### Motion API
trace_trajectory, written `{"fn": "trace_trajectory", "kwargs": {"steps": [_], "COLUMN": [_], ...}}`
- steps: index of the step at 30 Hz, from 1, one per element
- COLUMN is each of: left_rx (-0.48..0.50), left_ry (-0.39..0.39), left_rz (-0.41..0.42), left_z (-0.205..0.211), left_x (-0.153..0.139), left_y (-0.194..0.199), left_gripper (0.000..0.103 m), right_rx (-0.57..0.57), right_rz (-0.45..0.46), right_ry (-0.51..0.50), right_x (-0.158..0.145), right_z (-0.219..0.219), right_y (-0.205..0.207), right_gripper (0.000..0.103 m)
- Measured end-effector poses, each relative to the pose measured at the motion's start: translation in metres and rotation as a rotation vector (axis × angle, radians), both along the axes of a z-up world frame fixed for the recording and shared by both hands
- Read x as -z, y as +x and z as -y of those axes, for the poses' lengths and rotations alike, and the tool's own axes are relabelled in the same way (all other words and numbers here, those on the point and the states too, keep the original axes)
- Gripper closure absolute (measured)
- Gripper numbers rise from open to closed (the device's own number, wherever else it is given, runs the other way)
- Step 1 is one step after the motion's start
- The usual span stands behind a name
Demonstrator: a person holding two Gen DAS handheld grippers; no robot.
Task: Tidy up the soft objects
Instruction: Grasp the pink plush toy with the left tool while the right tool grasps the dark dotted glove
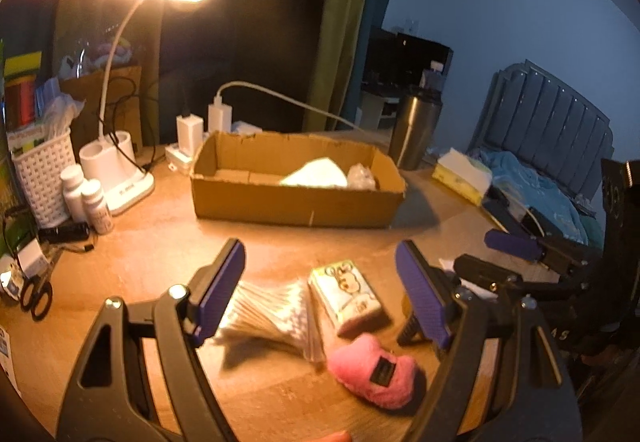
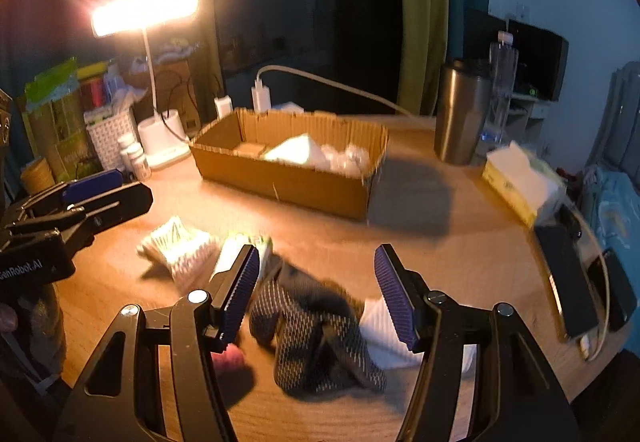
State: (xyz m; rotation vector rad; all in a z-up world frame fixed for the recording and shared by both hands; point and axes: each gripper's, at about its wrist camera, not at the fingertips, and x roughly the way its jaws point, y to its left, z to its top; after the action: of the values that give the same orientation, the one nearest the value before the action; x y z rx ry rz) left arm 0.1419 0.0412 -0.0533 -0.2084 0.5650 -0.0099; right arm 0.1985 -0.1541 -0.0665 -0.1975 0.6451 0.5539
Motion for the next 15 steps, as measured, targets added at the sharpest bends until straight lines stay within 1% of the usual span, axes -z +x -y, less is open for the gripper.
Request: {"fn": "trace_trajectory", "kwargs": {"steps": [4, 15], "left_rx": [-0.002, 0.003], "left_ry": [-0.004, -0.001], "left_rz": [-0.025, -0.102], "left_z": [0.004, 0.015], "left_x": [0.011, 0.039], "left_y": [-0.001, -0.004], "left_gripper": [0.024, 0.024], "right_rx": [-0.009, -0.043], "right_rz": [-0.034, -0.076], "right_ry": [-0.01, -0.021], "right_x": [0.016, 0.045], "right_z": [0.002, -0.004], "right_y": [-0.001, 0.0], "right_gripper": [0.04, 0.04]}}
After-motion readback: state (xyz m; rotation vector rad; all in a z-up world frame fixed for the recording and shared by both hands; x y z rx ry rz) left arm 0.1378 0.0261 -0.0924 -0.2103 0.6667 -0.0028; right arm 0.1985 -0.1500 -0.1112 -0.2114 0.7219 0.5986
